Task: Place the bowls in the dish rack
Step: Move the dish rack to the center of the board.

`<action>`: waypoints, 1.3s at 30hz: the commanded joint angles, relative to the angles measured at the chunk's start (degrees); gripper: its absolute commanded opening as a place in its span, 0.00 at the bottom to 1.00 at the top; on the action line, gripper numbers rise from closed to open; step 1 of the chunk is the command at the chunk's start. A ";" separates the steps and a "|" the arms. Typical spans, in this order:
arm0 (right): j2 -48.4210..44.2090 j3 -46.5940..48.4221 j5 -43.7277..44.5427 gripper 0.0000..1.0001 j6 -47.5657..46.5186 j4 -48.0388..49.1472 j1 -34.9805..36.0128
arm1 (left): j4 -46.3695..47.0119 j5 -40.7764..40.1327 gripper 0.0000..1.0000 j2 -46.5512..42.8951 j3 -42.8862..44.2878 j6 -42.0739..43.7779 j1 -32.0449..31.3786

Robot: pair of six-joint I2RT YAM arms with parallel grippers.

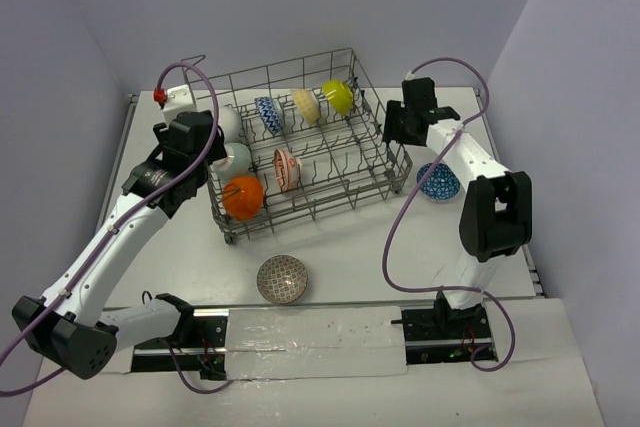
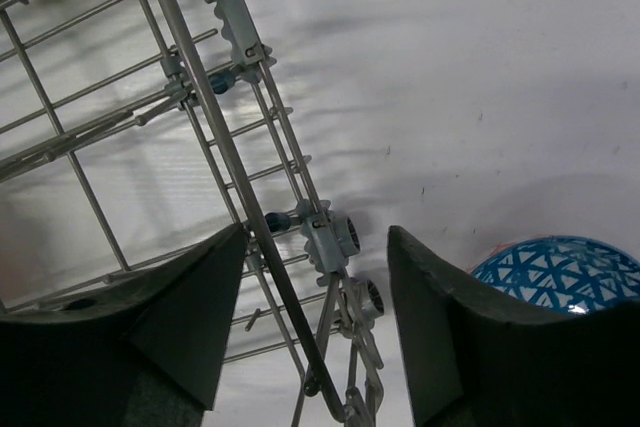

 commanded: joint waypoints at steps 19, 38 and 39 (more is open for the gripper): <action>-11.21 -9.11 -0.17 0.09 0.43 1.94 2.31 | 3.67 4.27 0.65 -3.35 -2.52 1.27 0.66; -23.51 -18.51 6.95 0.00 3.24 1.94 3.01 | 4.28 7.26 0.63 -3.53 -3.13 1.27 0.66; -24.04 -19.82 7.21 0.00 3.59 2.20 3.01 | 4.29 7.52 0.63 -3.53 -3.14 1.19 0.57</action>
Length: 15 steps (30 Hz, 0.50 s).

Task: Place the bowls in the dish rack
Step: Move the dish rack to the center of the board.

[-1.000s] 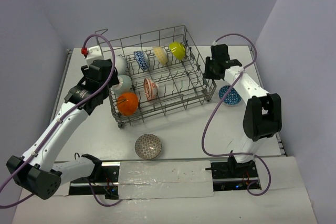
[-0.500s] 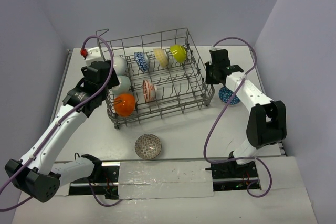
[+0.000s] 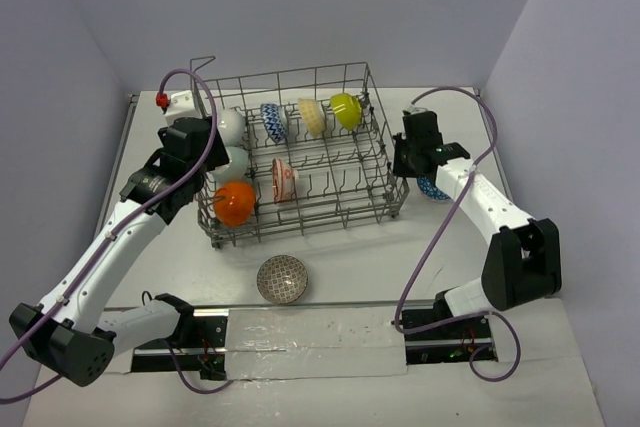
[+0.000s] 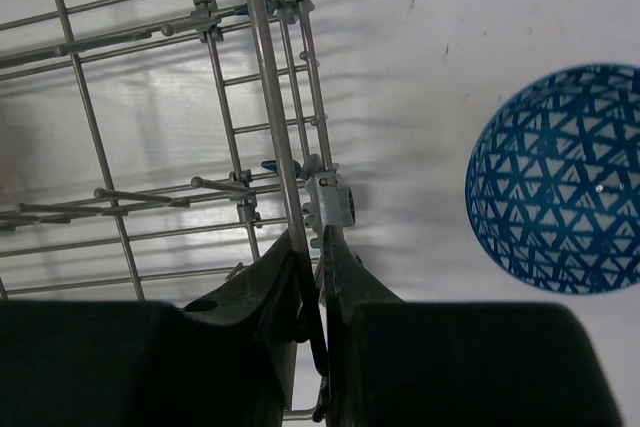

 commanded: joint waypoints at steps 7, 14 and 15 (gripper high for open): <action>-10.42 -4.64 11.25 0.00 5.95 2.87 -1.01 | 2.93 2.75 0.62 -1.30 -0.49 0.81 0.20; -11.13 -6.83 14.42 0.00 8.76 4.44 -1.01 | 3.02 3.36 0.61 -1.12 -0.49 0.90 0.20; -11.39 -7.19 14.77 0.00 9.11 5.06 -1.01 | 3.02 3.36 0.61 -1.04 -0.49 0.90 0.20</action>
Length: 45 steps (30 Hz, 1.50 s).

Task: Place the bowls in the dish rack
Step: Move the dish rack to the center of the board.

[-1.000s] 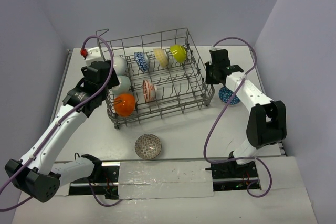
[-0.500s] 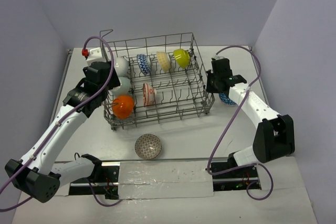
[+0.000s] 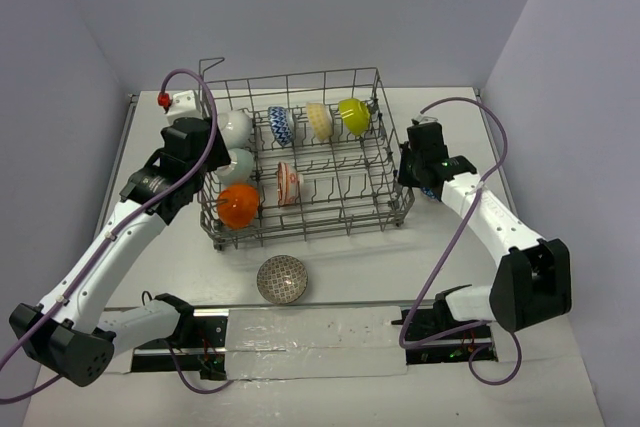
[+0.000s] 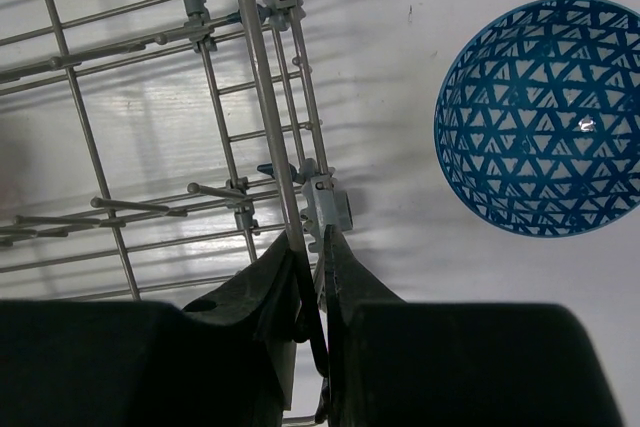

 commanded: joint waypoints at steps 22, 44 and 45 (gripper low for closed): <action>1.22 1.67 15.39 0.00 17.74 6.62 -1.49 | 2.98 3.48 0.60 -0.07 0.01 1.52 0.20; 1.22 -1.23 16.09 0.00 22.76 8.12 -0.88 | 3.06 5.24 0.59 0.02 -0.08 1.52 0.29; 1.40 -0.88 16.09 0.00 22.93 8.03 -0.79 | 2.98 5.16 0.59 0.02 -0.08 1.52 0.29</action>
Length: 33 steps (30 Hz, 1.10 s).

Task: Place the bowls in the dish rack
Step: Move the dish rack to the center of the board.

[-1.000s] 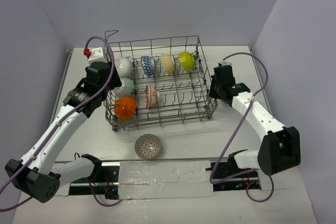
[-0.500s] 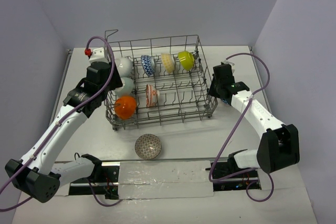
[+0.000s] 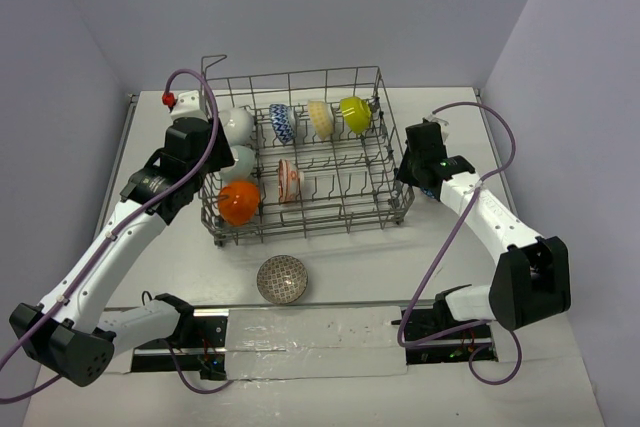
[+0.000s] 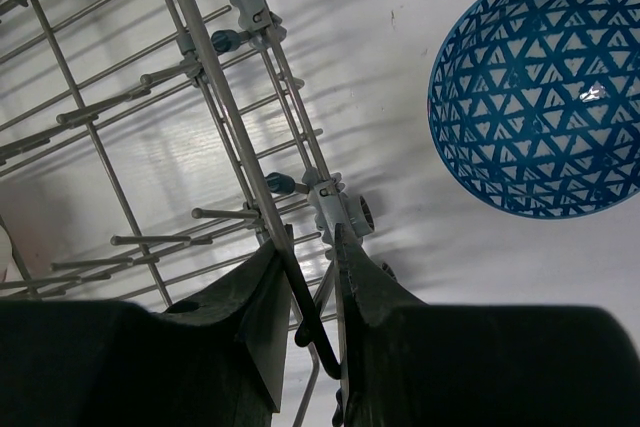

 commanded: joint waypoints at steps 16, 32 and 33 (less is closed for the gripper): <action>3.09 -0.18 11.63 0.00 11.31 7.07 0.75 | 1.86 0.10 0.59 0.26 0.19 1.04 0.29; 3.62 -0.44 11.45 0.00 10.95 7.34 1.01 | 1.60 0.01 0.60 0.61 0.27 0.95 0.29; 3.53 -0.61 11.54 0.00 10.96 7.34 1.10 | 1.60 0.01 0.60 0.61 0.27 0.95 0.29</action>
